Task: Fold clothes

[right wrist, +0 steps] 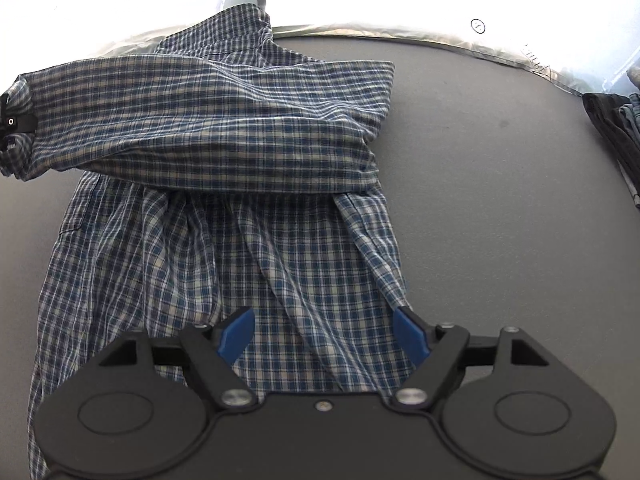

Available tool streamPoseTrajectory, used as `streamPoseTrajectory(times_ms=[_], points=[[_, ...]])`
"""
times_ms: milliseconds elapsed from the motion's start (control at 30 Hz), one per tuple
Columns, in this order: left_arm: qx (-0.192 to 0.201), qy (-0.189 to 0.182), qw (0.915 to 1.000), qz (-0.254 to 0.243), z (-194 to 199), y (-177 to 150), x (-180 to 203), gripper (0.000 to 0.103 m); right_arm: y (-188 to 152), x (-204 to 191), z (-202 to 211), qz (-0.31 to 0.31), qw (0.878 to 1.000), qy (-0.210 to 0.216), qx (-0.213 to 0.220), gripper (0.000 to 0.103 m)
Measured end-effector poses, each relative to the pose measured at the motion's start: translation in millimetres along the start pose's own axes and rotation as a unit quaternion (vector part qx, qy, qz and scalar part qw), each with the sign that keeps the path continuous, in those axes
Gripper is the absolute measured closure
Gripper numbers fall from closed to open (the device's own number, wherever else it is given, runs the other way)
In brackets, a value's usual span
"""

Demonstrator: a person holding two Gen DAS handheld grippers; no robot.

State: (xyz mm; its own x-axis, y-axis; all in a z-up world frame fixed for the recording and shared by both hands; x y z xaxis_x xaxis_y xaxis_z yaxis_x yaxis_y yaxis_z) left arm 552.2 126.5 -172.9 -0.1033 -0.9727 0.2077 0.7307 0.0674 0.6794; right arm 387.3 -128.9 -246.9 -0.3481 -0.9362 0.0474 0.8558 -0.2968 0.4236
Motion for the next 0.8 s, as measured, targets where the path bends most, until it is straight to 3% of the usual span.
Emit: streamPoseTrajectory(times_ms=[233, 500, 667, 800], points=[[-0.013, 0.016, 0.9991, 0.038, -13, 9, -48, 0.097, 6, -26, -6, -0.017, 1.000, 0.013, -0.021, 0.026], [-0.002, 0.012, 0.9986, 0.051, -19, 19, -67, 0.098, 8, -40, -12, -0.017, 1.000, 0.014, -0.022, 0.026], [0.024, -0.020, 0.9957, 0.087, -3, 45, -71, 0.098, 3, -32, -7, -0.023, 0.999, 0.013, -0.023, 0.026], [0.071, -0.058, 0.9910, 0.097, 27, 74, -62, 0.098, -4, -25, -3, -0.026, 0.999, 0.013, -0.025, 0.026]])
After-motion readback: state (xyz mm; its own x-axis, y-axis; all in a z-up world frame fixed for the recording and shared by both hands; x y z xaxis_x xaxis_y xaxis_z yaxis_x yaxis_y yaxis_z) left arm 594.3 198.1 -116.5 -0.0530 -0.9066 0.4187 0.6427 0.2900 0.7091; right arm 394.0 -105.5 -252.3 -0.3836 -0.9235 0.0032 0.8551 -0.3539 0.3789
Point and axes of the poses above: each gripper's, at about its wrist camera, not at the fingertips, and z roughly against the way its jaws point, x to its right, y to its top, the point moved 10 cm from there along -z, roughly the way its jaws point, and after that the axes turned 2 degrees about z, right-handed, at the moved point
